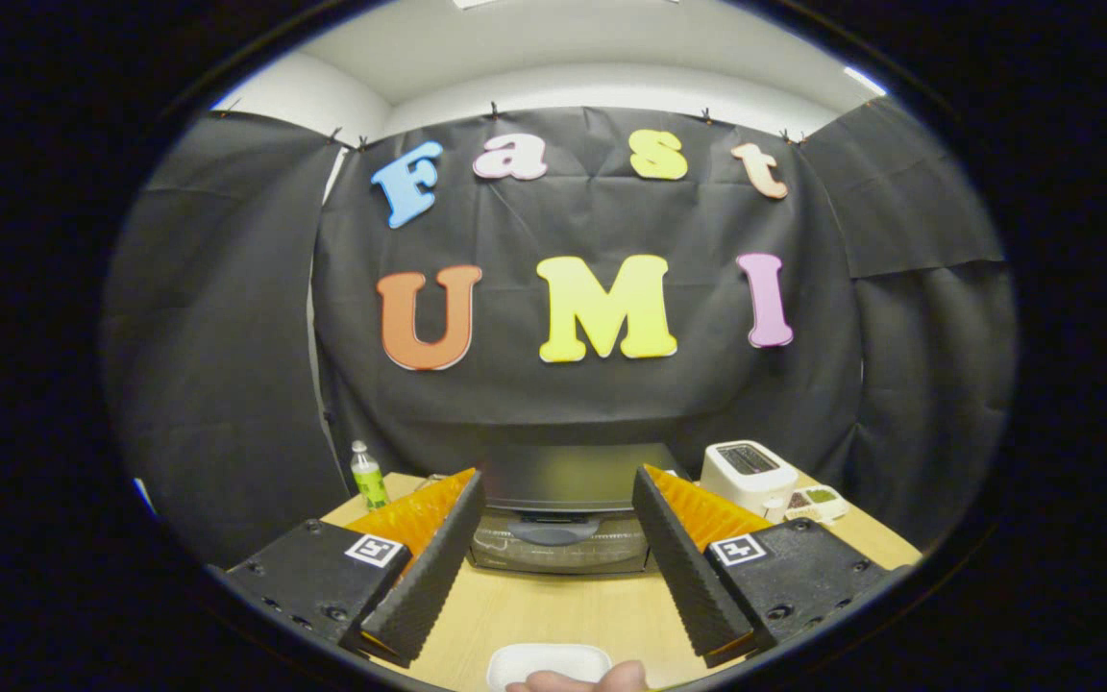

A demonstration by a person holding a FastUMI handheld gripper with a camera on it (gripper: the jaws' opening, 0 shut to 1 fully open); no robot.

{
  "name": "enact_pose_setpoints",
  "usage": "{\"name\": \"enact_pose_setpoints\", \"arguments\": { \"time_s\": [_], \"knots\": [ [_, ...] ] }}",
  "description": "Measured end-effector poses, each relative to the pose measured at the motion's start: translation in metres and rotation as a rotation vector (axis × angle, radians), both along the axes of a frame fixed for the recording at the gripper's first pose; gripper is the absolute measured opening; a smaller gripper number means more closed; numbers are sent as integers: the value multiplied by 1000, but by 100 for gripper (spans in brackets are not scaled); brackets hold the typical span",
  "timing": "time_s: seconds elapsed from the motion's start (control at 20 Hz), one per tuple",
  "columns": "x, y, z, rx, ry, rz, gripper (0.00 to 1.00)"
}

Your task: Open the toaster oven, put the food inside, and close the toaster oven door.

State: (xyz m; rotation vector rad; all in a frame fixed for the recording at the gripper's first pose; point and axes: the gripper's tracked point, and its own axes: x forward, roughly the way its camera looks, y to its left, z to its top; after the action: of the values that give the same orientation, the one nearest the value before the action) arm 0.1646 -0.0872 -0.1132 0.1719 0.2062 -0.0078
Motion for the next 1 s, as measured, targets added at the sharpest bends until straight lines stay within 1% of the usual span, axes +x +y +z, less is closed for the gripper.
{"name": "enact_pose_setpoints", "arguments": {
  "time_s": [0.15,0.3,0.4,0.5,0.7,1.0],
  "knots": [
    [-39,-12,29,2,-26,-20,100],
    [-82,-6,40,-19,-33,10,100],
    [-105,-10,47,-43,-46,-3,100],
    [-127,-4,50,-32,-46,4,100],
    [-152,-8,55,-13,-58,-12,100],
    [-161,-12,57,0,-48,-39,100]
  ]
}}
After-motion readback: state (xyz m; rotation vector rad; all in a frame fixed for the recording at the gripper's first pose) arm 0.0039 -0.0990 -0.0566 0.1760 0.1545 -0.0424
